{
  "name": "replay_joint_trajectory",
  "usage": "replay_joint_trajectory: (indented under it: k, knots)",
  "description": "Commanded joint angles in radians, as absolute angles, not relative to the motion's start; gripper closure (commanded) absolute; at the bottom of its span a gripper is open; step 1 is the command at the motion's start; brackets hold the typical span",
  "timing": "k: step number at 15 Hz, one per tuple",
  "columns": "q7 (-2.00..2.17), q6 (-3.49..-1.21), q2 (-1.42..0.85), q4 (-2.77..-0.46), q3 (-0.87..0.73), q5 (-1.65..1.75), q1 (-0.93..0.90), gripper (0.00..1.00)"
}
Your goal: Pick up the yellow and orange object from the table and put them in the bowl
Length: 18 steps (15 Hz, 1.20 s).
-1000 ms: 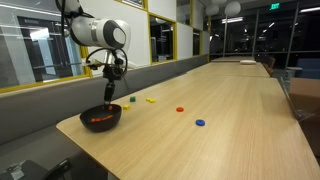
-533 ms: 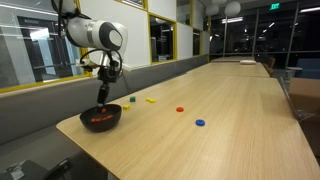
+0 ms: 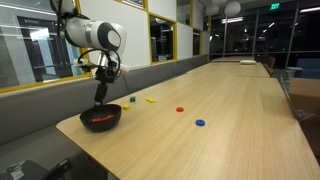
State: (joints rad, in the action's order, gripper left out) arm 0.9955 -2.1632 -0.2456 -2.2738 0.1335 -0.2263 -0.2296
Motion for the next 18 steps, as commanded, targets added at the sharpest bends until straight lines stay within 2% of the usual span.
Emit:
replay_joint_trajectory:
  k: [1, 8, 18]
  knots:
    - [0.984, -2.153, -0.245, -2.243, 0.136, -0.229, -0.225, 0.00]
    - [0.988, -2.164, -0.325, -2.086, 0.105, -0.146, -0.224, 0.00]
    - [1.033, -2.224, -0.600, -1.747, 0.012, -0.075, -0.229, 0.00]
